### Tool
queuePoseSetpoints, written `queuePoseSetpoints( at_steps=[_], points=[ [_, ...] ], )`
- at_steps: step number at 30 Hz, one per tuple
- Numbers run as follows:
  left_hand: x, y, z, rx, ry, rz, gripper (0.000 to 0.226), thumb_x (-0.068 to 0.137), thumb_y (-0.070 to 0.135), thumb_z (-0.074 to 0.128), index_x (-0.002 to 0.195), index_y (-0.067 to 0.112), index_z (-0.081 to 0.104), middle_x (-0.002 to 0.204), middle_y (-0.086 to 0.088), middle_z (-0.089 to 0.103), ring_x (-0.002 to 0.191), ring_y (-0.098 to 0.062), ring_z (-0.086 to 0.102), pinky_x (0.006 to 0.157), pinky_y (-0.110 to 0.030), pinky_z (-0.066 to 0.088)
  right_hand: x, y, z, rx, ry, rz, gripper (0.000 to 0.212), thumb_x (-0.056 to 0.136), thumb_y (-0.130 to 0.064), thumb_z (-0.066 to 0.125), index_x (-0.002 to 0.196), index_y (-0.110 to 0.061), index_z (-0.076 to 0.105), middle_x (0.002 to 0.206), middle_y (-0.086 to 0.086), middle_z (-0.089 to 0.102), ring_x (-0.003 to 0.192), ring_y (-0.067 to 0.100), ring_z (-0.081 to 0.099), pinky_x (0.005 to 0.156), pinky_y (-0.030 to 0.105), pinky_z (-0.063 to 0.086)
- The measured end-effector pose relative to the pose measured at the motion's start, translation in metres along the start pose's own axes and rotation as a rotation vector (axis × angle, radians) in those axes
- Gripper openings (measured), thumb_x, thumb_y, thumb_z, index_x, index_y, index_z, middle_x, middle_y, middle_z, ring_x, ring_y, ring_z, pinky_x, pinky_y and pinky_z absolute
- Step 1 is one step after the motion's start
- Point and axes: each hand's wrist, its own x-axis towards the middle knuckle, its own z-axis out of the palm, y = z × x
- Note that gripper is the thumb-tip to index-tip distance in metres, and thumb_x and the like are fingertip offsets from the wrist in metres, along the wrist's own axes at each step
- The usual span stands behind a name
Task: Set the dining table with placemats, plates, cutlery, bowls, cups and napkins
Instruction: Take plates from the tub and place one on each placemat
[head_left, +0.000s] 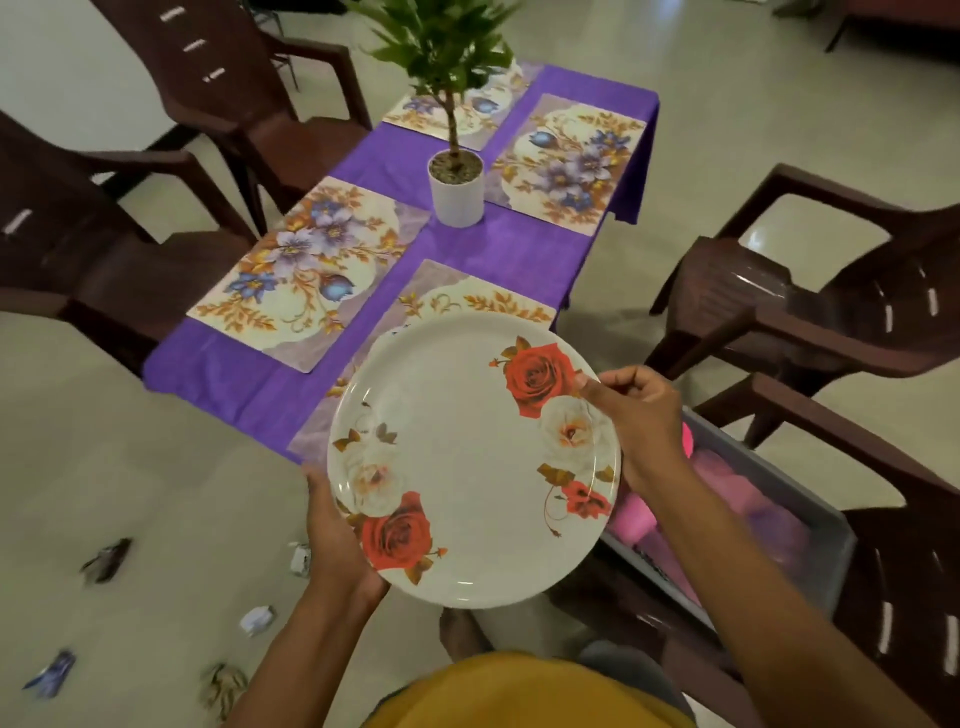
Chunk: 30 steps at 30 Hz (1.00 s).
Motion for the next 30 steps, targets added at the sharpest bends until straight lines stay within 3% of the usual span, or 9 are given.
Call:
queuePoseSetpoints(
  at_steps=[4, 7, 11, 13, 16, 23, 30],
  points=[
    [-0.001, 0.025, -0.025, -0.018, 0.008, 0.092, 0.102, 0.089, 0.088, 0.027, 0.139, 0.006, 0.062, 0.092, -0.018, 0.068, 0.075, -0.030, 0.068, 0.078, -0.049, 0.059, -0.003, -0.006, 0.046, -0.065, -0.023, -0.071, 0.021, 0.079, -0.014, 0.089, 0.084, -0.006, 0.070, 0.079, 0.009, 0.077, 0.073, 0.025, 0.076, 0.070, 0.043, 0.064],
    [0.001, 0.035, -0.037, -0.083, 0.024, 0.120, 0.101, 0.085, 0.091, 0.032, 0.138, 0.012, 0.065, 0.098, -0.016, 0.070, 0.082, -0.030, 0.069, 0.097, -0.060, 0.049, 0.002, -0.008, 0.075, -0.089, -0.066, -0.104, 0.017, 0.080, -0.015, 0.089, 0.083, -0.008, 0.073, 0.082, 0.009, 0.078, 0.077, 0.027, 0.077, 0.074, 0.047, 0.065],
    [0.004, 0.046, -0.048, -0.184, 0.038, 0.133, 0.098, 0.083, 0.091, 0.038, 0.141, 0.016, 0.064, 0.109, -0.015, 0.073, 0.089, -0.030, 0.074, 0.095, -0.054, 0.053, 0.013, -0.010, 0.105, -0.135, -0.147, -0.128, 0.008, 0.085, -0.017, 0.084, 0.083, -0.013, 0.077, 0.090, 0.007, 0.079, 0.086, 0.029, 0.077, 0.081, 0.052, 0.063],
    [0.006, 0.050, -0.051, -0.229, 0.034, 0.133, 0.095, 0.085, 0.091, 0.037, 0.140, 0.020, 0.066, 0.124, -0.018, 0.072, 0.107, -0.035, 0.071, 0.101, -0.059, 0.052, 0.021, -0.010, 0.120, -0.190, -0.185, -0.126, 0.007, 0.088, -0.019, 0.082, 0.084, -0.016, 0.078, 0.092, 0.003, 0.079, 0.087, 0.026, 0.077, 0.082, 0.052, 0.063],
    [0.010, 0.055, -0.058, -0.289, 0.030, 0.126, 0.095, 0.081, 0.094, 0.039, 0.137, 0.022, 0.068, 0.142, -0.022, 0.062, 0.133, -0.042, 0.056, 0.115, -0.071, 0.034, 0.033, -0.012, 0.139, -0.263, -0.212, -0.148, 0.007, 0.090, -0.026, 0.080, 0.085, -0.022, 0.078, 0.092, -0.003, 0.079, 0.088, 0.022, 0.077, 0.083, 0.051, 0.063],
    [0.032, 0.061, -0.061, -0.372, 0.144, 0.241, 0.090, 0.085, 0.091, 0.038, 0.141, 0.026, 0.063, 0.138, -0.013, 0.067, 0.128, -0.039, 0.063, 0.117, -0.064, 0.037, 0.079, -0.027, 0.171, -0.286, -0.298, -0.092, 0.012, 0.092, -0.019, 0.077, 0.080, -0.019, 0.080, 0.087, 0.006, 0.078, 0.091, 0.033, 0.075, 0.089, 0.053, 0.061],
    [0.049, 0.072, -0.040, -0.469, 0.298, 0.320, 0.089, 0.085, 0.092, 0.036, 0.141, 0.028, 0.063, 0.138, -0.012, 0.068, 0.127, -0.038, 0.064, 0.115, -0.062, 0.040, 0.159, -0.048, 0.199, -0.316, -0.401, -0.062, 0.008, 0.087, -0.025, 0.083, 0.087, -0.017, 0.082, 0.089, 0.006, 0.080, 0.093, 0.030, 0.076, 0.091, 0.050, 0.061]
  ],
)
